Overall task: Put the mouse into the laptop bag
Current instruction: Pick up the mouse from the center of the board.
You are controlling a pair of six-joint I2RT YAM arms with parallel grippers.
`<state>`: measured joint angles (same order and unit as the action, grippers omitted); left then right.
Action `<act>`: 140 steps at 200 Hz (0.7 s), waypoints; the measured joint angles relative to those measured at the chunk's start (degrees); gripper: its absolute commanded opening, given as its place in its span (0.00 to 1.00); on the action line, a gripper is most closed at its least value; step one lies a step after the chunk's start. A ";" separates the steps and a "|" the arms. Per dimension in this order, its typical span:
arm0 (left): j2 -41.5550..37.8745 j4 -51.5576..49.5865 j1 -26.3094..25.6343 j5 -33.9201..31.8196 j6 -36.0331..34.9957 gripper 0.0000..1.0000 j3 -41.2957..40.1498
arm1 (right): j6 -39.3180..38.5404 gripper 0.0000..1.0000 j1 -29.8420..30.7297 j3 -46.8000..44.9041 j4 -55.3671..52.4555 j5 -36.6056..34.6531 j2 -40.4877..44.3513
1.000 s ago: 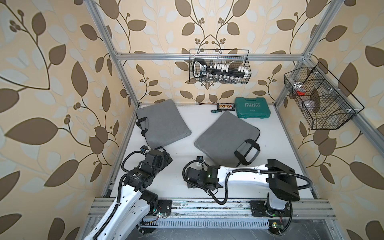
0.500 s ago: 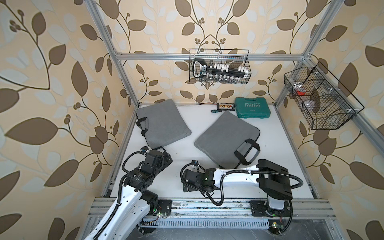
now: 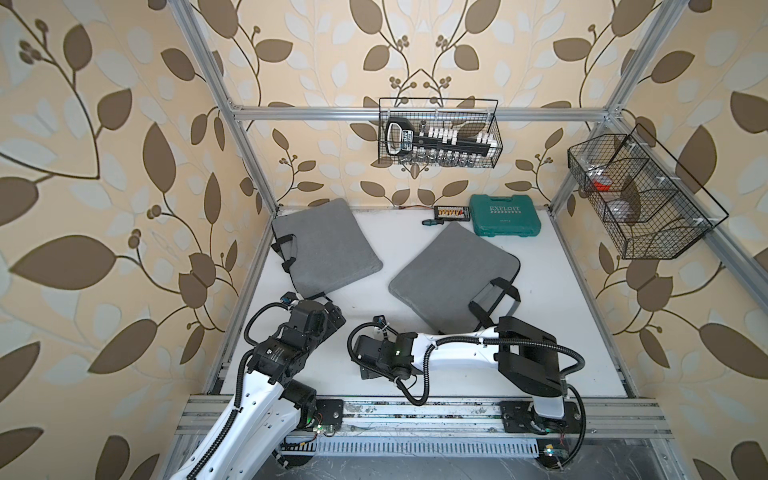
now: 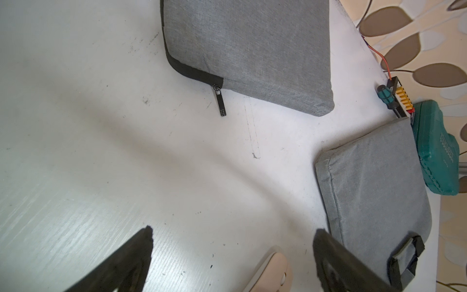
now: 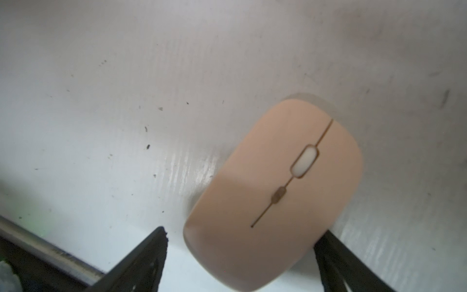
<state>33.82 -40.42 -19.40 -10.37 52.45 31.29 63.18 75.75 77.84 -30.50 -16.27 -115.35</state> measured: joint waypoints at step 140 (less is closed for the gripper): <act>-1.49 -2.82 3.76 1.22 1.62 0.99 2.93 | 0.07 0.93 -2.49 -6.05 4.63 -6.34 2.43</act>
<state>32.34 -43.24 -15.64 -9.15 54.06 34.22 63.24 73.25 71.79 -25.87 -22.61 -112.92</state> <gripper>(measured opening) 0.989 0.933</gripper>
